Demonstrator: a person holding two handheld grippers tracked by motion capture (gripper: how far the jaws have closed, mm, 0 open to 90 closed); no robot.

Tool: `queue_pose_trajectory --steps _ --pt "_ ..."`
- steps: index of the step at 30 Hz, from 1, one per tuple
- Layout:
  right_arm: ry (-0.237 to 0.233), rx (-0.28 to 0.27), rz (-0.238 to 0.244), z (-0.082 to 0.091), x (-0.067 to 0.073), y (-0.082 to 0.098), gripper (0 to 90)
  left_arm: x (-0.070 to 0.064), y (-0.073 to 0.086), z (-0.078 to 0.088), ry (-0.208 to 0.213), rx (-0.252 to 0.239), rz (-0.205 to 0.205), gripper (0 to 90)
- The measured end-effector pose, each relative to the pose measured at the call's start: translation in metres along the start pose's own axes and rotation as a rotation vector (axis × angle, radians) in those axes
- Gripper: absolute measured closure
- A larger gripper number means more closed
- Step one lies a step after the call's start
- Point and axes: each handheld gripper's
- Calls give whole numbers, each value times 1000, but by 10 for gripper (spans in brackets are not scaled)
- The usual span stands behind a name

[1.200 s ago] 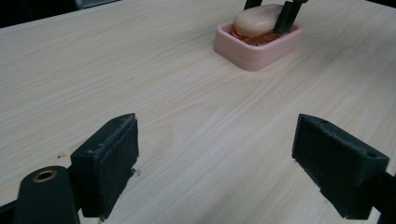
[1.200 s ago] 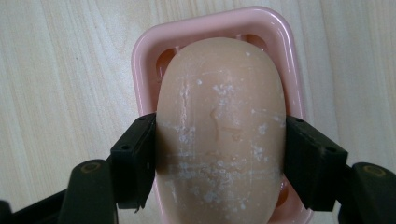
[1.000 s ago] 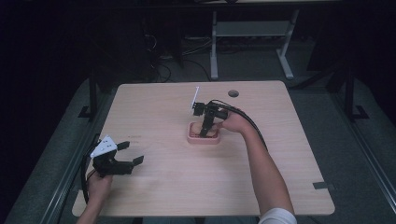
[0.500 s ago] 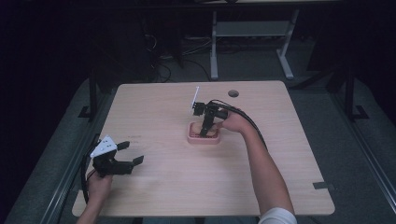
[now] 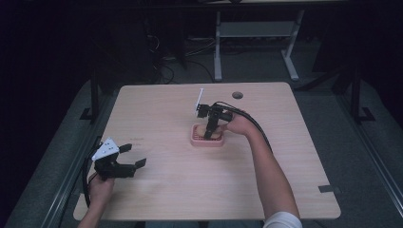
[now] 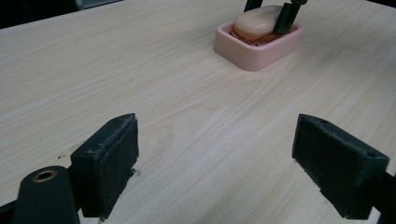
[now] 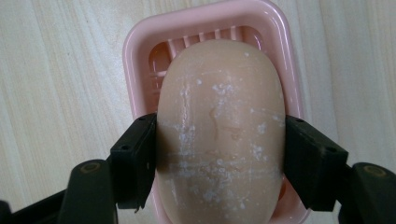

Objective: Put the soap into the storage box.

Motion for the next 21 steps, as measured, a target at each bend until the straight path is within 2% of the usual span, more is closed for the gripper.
queue_pose_trajectory --steps 2,6,13,21 --pt "-1 -5 -5 -1 0 1 322 0 0 0 0 0 1 143" --pt "-15 -60 -29 6 -1 3 314 0 0 0 0 0 2 143" --pt "-11 -70 -33 12 2 7 288 -1 0 0 1 -1 3 143" --pt "-7 -125 -54 24 5 23 271 -2 0 -1 2 -2 -4 143"
Point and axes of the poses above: each handheld gripper's, and its own axes: z roughly backward along the jaws, y roughly out of its underside, x roughly to its left, and after that the axes turned 5 degrees about -y, right-handed
